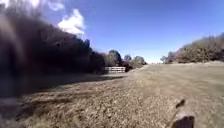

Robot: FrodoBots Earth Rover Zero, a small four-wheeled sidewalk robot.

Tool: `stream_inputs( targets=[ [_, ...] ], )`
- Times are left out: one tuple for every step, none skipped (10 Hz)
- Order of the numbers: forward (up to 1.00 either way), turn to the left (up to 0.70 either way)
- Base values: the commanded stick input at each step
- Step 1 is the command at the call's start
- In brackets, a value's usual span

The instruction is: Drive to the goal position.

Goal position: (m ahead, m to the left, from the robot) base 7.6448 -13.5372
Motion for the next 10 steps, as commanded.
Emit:
stream_inputs(
  targets=[
    [0.70,0.00],
    [0.70,0.00],
    [0.70,0.00],
    [0.70,0.00],
    [0.70,0.00],
    [0.70,0.00],
    [0.70,0.00],
    [0.70,0.00],
    [0.70,0.00],
    [0.70,0.00]
  ],
)
